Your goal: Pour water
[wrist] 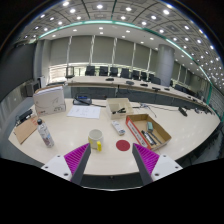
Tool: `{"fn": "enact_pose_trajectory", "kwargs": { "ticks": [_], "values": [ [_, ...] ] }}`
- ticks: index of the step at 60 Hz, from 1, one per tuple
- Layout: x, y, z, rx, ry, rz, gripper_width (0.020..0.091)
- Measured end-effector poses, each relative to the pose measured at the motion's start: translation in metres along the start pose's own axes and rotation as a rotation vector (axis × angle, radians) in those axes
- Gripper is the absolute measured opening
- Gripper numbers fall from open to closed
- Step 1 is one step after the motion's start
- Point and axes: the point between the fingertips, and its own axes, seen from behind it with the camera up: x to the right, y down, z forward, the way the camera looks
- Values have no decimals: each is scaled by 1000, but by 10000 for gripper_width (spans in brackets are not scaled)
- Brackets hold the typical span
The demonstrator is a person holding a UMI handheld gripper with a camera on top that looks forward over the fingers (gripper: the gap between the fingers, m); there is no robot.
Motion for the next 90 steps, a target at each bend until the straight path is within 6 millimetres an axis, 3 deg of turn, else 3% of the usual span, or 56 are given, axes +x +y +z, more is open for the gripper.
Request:
{"fn": "enact_pose_trajectory", "kwargs": {
  "ticks": [8,20,27,37,44,51,59,69,78,90],
  "values": [
    [-17,4,-1,-12,-12,-10,861],
    [-84,4,4,-8,-28,-29,857],
    [-146,6,11,-7,-61,-23,862],
    [-253,11,30,6,-133,-10,861],
    [-320,19,59,31,-173,-17,862],
    [-365,33,102,61,-185,-7,862],
    [-387,42,152,104,-169,16,861],
    [-395,38,204,175,-144,33,847],
    [-398,36,228,206,-125,23,601],
    [-396,34,232,226,-130,55,465]
  ]
}}
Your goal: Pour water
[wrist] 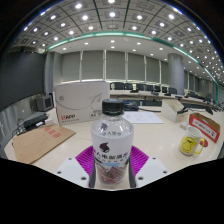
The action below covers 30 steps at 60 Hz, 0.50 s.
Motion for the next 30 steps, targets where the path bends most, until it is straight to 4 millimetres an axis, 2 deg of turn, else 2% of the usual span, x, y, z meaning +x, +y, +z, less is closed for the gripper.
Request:
{"fn": "enact_pose_trajectory", "kwargs": {
  "ticks": [3,8,12,17,24,30],
  "values": [
    [0,1,-1,-9,-10,8,420],
    [0,-7,-4,-15,-28,15,397],
    [5,-21,-8,-5,-31,27,398],
    [13,-49,-15,20,-56,110,396],
    [33,-99,-24,51,-109,362,398],
    [66,-129,-30,74,-202,666,397]
  ]
}}
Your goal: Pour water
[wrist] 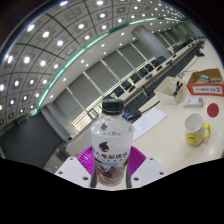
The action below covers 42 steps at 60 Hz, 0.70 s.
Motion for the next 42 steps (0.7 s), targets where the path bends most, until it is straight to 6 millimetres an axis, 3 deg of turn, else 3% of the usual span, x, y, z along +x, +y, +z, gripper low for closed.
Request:
{"fn": "enact_pose_trajectory", "kwargs": {
  "ticks": [2,8,15,27,28,29,30,38,40,42],
  "values": [
    [-3,-14,-1,1,-26,114,395],
    [21,-49,1,11,-110,474,393],
    [52,-67,4,12,-156,820,394],
    [102,-67,12,-5,-191,1185,395],
    [103,-76,-1,-13,-202,1221,395],
    [107,-71,13,-10,-205,1240,393],
    [110,-71,13,-11,-209,1264,397],
    [116,-67,4,-54,-209,1345,393],
    [118,-60,15,-64,-203,1336,395],
    [117,-60,14,-75,-197,1314,395]
  ]
}}
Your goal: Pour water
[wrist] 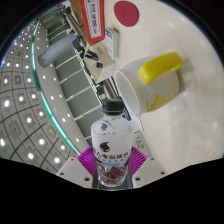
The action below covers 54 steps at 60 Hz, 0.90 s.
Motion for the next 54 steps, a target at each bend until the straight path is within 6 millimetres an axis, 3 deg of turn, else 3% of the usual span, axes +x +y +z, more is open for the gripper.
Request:
{"fn": "enact_pose_trajectory", "kwargs": {
  "ticks": [4,5,6,8,10,18,22,24,31,33,41,46,50,54],
  "values": [
    [0,7,-2,-28,25,-101,394],
    [-12,13,-19,-40,32,-132,393],
    [-13,13,-24,-51,38,-171,394],
    [-9,16,-7,-57,55,-278,395],
    [-15,18,-8,-63,68,-386,397],
    [-72,7,-26,-60,79,-867,394],
    [-98,-17,-25,-21,82,-1104,396],
    [-116,-22,-40,-5,88,-1212,397],
    [-144,-85,-48,103,148,-1539,397],
    [-153,-97,-64,125,179,-1626,396],
    [-132,-177,-72,180,331,-1886,395],
    [-116,-206,-82,184,407,-1922,395],
    [-88,-233,-77,170,462,-1923,395],
    [-73,-255,-84,167,502,-1930,397]
  ]
}}
